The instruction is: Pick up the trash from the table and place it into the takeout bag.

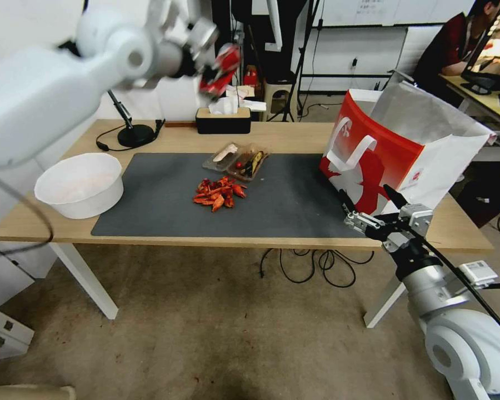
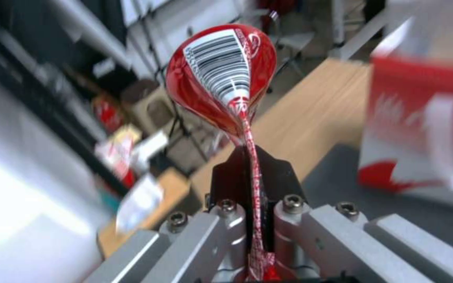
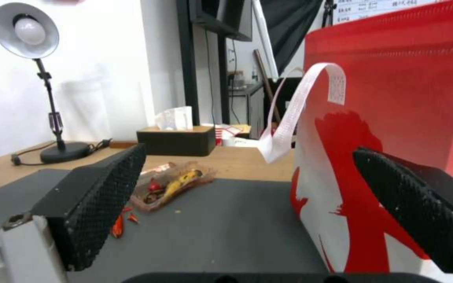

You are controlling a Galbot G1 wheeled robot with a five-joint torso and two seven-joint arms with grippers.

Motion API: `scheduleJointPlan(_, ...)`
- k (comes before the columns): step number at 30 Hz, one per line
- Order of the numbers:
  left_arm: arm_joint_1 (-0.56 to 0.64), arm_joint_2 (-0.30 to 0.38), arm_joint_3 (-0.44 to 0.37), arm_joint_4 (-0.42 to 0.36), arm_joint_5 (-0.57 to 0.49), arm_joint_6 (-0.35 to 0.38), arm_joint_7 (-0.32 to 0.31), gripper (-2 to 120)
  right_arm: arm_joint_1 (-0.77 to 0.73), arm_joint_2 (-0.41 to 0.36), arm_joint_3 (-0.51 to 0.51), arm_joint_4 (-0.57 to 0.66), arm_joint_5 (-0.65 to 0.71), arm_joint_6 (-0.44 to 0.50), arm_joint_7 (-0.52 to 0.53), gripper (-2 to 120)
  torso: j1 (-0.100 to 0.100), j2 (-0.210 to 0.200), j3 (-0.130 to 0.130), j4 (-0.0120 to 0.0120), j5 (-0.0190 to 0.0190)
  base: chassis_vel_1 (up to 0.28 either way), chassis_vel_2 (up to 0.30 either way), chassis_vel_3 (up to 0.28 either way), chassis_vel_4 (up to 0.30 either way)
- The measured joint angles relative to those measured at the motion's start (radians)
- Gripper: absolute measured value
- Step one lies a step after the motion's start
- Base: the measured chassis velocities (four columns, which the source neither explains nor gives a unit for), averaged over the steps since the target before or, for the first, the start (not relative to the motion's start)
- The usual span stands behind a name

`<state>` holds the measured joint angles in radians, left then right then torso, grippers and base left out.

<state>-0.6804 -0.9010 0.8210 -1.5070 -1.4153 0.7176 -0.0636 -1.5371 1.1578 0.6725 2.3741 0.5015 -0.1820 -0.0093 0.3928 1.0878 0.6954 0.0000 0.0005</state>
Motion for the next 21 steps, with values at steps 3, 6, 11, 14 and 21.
scheduleJointPlan(3,-0.077,-0.092,0.03,0.045,-0.013,0.0,0.003,0,-0.013,-0.003,0.015,0.014,-0.005,0.0,0.0,100,0.0,0.0,0.0,0.0,0.0,0.0,0.0,0.0,0.0)
scheduleJointPlan(6,-0.127,-0.184,0.048,0.092,-0.024,-0.001,0.006,0,-0.023,-0.006,0.029,0.026,-0.007,0.001,0.0,100,0.0,0.0,0.0,-0.0003,0.0,0.0,0.0,0.0,0.0)
scheduleJointPlan(11,-0.191,-0.35,0.061,0.214,-0.039,-0.001,0.008,0,-0.04,-0.011,0.063,0.036,-0.008,0.004,-0.001,100,0.0,0.0,0.0,-0.0001,-0.0002,0.0,0.0,0.0,0.0)
scheduleJointPlan(14,-0.21,-0.447,0.06,0.295,-0.04,-0.001,0.009,0,-0.05,-0.011,0.08,0.04,-0.007,0.007,-0.001,100,0.0,0.0,0.0,0.0002,-0.0004,0.0,0.0,0.0,0.0)
scheduleJointPlan(21,-0.216,-0.64,0.042,0.42,-0.031,-0.002,0.01,0,-0.056,-0.007,0.102,0.043,-0.007,0.011,-0.001,100,0.0,0.0,0.0,-0.0006,0.0002,0.0,0.0,0.0,0.0)
